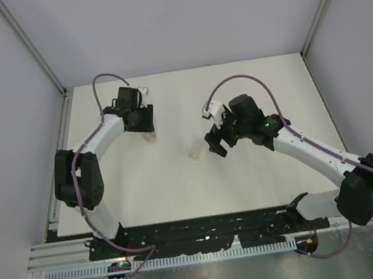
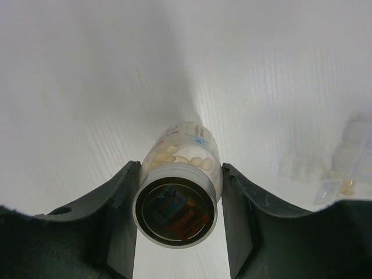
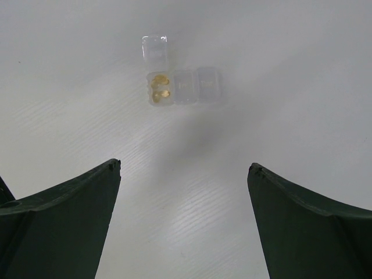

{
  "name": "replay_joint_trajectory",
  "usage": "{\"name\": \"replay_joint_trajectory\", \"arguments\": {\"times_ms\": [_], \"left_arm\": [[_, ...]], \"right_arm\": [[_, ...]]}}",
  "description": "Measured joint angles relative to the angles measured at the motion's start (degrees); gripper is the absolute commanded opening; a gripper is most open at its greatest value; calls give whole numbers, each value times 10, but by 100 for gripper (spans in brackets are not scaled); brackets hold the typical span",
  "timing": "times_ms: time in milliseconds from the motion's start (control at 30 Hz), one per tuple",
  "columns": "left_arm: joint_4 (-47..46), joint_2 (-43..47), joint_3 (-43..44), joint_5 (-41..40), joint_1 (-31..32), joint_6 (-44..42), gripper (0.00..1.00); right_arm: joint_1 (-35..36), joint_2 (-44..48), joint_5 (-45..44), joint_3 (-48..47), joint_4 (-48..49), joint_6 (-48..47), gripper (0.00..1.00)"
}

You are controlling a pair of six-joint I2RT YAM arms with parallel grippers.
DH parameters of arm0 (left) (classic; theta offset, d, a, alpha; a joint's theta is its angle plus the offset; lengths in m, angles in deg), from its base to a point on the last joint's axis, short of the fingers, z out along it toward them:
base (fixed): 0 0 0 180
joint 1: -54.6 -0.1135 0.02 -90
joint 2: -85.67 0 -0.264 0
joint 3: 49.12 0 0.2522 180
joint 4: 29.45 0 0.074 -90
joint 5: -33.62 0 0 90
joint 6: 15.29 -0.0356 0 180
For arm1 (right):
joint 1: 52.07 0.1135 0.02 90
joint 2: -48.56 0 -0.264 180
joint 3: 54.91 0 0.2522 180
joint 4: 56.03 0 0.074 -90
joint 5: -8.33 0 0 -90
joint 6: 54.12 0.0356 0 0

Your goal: Sort the pills into containers

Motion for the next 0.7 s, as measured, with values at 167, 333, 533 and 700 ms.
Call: {"name": "replay_joint_trajectory", "arguments": {"times_ms": [167, 333, 533, 700], "left_arm": [[-29, -9, -7, -5, 0, 15, 29], [-46, -27, -14, -9, 0, 26, 52], [-52, -32, -27, -18, 0, 32, 90], [-55, -30, -29, -21, 0, 30, 100]], "right_arm": [[-1, 0, 7, 2, 2, 0, 94], [-2, 0, 11, 2, 2, 0, 94], [-4, 0, 15, 2, 2, 0, 94], [-4, 0, 16, 2, 2, 0, 95]]}}
